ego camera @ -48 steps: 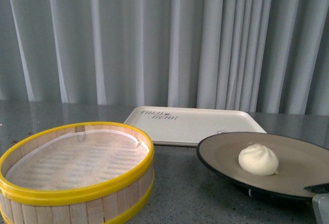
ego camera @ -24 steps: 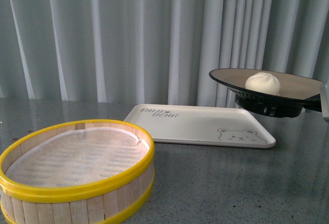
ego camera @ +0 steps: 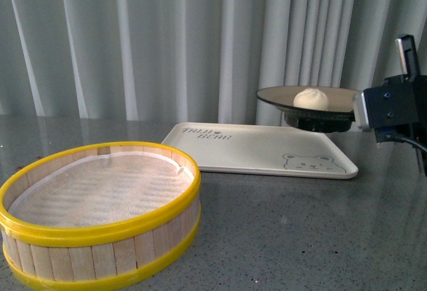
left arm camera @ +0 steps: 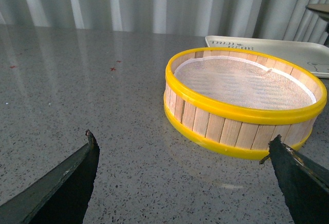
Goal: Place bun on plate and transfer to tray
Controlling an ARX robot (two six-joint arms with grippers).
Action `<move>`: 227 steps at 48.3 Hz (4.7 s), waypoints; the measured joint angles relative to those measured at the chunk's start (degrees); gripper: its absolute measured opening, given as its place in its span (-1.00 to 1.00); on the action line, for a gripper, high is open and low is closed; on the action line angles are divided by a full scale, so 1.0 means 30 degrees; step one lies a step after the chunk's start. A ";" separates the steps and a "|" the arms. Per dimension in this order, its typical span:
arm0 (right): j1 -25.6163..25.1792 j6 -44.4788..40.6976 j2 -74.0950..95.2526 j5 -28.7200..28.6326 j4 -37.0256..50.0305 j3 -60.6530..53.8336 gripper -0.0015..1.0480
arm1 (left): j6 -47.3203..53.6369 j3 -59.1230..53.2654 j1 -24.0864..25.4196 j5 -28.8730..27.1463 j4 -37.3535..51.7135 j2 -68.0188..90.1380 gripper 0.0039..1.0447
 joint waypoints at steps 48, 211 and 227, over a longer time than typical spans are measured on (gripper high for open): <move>0.0058 -0.1792 0.4364 0.0306 0.0962 0.1734 -0.94 | 0.0000 0.0000 0.0000 0.0000 0.0000 0.0000 0.88; 0.1078 3.3084 -3.5263 1.0856 -0.3424 -2.4837 -0.97 | 0.0000 0.0000 0.0000 0.0000 0.0000 0.0000 0.88; 0.1078 3.3084 -3.5277 1.0856 -0.3424 -2.4837 -0.97 | 0.0000 0.0000 0.0000 -0.0007 0.0000 0.0000 0.88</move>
